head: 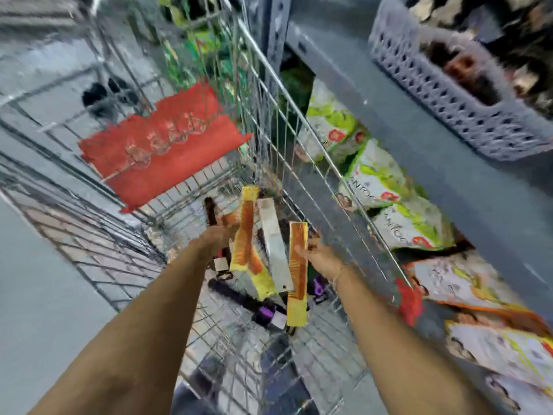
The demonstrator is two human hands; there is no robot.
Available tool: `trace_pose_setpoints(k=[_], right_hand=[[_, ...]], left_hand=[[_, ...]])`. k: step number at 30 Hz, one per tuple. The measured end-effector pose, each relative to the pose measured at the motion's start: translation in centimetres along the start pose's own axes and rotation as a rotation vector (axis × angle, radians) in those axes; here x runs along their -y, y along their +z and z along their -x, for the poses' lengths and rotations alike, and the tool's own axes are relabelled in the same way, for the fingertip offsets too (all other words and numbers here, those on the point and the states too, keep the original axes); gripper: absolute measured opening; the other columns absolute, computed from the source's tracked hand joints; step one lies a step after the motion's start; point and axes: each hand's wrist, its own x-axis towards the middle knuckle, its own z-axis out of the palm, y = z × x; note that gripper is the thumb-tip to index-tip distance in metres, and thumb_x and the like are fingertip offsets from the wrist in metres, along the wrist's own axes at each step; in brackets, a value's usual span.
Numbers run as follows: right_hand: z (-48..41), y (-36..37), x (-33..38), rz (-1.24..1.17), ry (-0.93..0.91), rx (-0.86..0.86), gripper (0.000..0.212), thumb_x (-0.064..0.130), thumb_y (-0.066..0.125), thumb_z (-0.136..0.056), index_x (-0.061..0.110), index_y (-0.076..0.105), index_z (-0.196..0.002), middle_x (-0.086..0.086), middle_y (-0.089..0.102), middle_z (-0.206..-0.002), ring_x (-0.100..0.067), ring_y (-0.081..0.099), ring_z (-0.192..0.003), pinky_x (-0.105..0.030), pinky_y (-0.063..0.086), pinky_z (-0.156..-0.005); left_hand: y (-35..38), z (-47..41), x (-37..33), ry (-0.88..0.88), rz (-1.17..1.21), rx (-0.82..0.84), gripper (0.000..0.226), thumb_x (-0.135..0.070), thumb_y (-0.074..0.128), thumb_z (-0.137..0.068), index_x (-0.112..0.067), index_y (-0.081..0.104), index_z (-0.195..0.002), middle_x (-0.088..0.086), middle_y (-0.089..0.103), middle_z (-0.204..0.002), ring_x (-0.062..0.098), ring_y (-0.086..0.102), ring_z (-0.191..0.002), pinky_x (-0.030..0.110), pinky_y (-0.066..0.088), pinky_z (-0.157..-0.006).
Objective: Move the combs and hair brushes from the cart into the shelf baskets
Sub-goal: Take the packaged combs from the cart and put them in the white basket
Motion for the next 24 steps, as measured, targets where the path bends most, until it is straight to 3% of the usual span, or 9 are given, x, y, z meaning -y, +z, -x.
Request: trace_pose_setpoints(k=[2, 5, 7, 10, 13, 17, 20, 22, 24], right_hand=[[-2.4, 0.0, -1.4, 0.079, 0.030, 0.001, 0.038, 0.019, 0.061, -0.086, 0.003, 0.051, -0.119, -0.018, 0.060, -0.121, -0.031, 0.057, -0.111, -0.029, 0.047, -0.079], [-5.6, 0.6, -5.0, 0.285, 0.154, -0.012, 0.044, 0.028, 0.069, -0.079, 0.009, 0.054, -0.115, -0.009, 0.063, -0.121, -0.029, 0.060, -0.105, -0.037, 0.049, -0.088], [-7.3, 1.4, -6.6, 0.375, 0.155, -0.101, 0.043, 0.032, 0.072, -0.074, 0.012, 0.055, -0.109, -0.010, 0.063, -0.120, -0.029, 0.060, -0.105, -0.039, 0.049, -0.087], [-8.5, 2.8, -7.9, 0.418, 0.131, -0.220, 0.052, 0.036, 0.076, -0.070, 0.012, 0.055, -0.111, -0.014, 0.053, -0.126, -0.032, 0.054, -0.109, -0.037, 0.049, -0.088], [-8.9, 3.7, -8.5, 0.301, 0.084, -0.258, 0.046, 0.028, 0.079, -0.067, 0.011, 0.058, -0.104, -0.015, 0.059, -0.114, -0.027, 0.057, -0.094, -0.029, 0.047, -0.066], [-8.4, 4.0, -7.7, 0.130, 0.086, -0.332, 0.027, 0.015, 0.074, -0.068, 0.021, 0.053, -0.082, -0.005, 0.065, -0.087, -0.018, 0.052, -0.068, -0.022, 0.025, -0.047], [-7.6, 3.9, -7.1, 0.027, 0.058, -0.340, 0.033, 0.012, 0.072, -0.065, 0.027, 0.043, -0.067, 0.005, 0.058, -0.075, -0.007, 0.050, -0.058, -0.018, 0.032, -0.041], [-7.2, 3.7, -7.3, 0.019, 0.034, -0.287, 0.034, 0.013, 0.075, -0.066, 0.028, 0.045, -0.071, 0.005, 0.061, -0.078, -0.010, 0.057, -0.065, -0.010, 0.040, -0.049], [-6.9, 3.3, -7.8, 0.123, 0.073, -0.257, 0.029, 0.021, 0.075, -0.071, 0.023, 0.052, -0.088, -0.006, 0.063, -0.100, -0.023, 0.061, -0.086, -0.020, 0.042, -0.065]], left_hand=[[1.1, -2.4, 0.6, -0.069, -0.029, -0.040, 0.036, -0.017, 0.046, -0.095, 0.006, 0.052, -0.122, 0.012, 0.051, -0.103, 0.020, 0.045, -0.092, 0.024, 0.038, -0.075], [4.1, -6.1, 1.8, -0.047, -0.114, 0.000, 0.054, -0.014, 0.054, -0.090, 0.000, 0.036, -0.140, 0.019, 0.048, -0.138, 0.028, 0.051, -0.118, 0.037, 0.040, -0.100], [6.5, -9.0, 3.0, 0.110, -0.126, -0.047, 0.083, -0.011, 0.067, -0.081, -0.017, 0.018, -0.148, 0.004, 0.034, -0.151, 0.021, 0.040, -0.134, 0.029, 0.030, -0.113], [8.9, -11.4, 4.2, 0.212, -0.077, -0.223, 0.105, -0.017, 0.080, -0.064, -0.028, 0.017, -0.147, -0.020, 0.041, -0.137, -0.006, 0.051, -0.114, 0.011, 0.044, -0.097], [10.6, -12.1, 5.6, 0.129, -0.147, -0.330, 0.086, -0.026, 0.079, -0.065, -0.010, 0.037, -0.137, 0.006, 0.048, -0.140, 0.023, 0.052, -0.120, 0.039, 0.048, -0.100], [10.9, -11.3, 5.7, -0.049, -0.021, -0.379, 0.044, -0.019, 0.072, -0.072, -0.007, 0.063, -0.114, 0.014, 0.064, -0.122, 0.030, 0.064, -0.101, 0.034, 0.055, -0.086], [10.2, -9.9, 4.8, 0.057, -0.413, -0.593, 0.042, -0.012, 0.060, -0.076, -0.015, 0.059, -0.118, 0.013, 0.050, -0.126, 0.035, 0.055, -0.103, 0.040, 0.052, -0.085], [10.0, -9.6, 4.4, 0.073, -0.538, -0.529, 0.048, -0.020, 0.060, -0.079, -0.019, 0.051, -0.127, 0.015, 0.039, -0.135, 0.036, 0.050, -0.111, 0.043, 0.049, -0.091], [9.8, -9.8, 4.8, -0.035, -0.558, -0.343, 0.056, -0.035, 0.063, -0.078, -0.011, 0.052, -0.127, 0.019, 0.035, -0.141, 0.035, 0.047, -0.120, 0.041, 0.045, -0.102]])
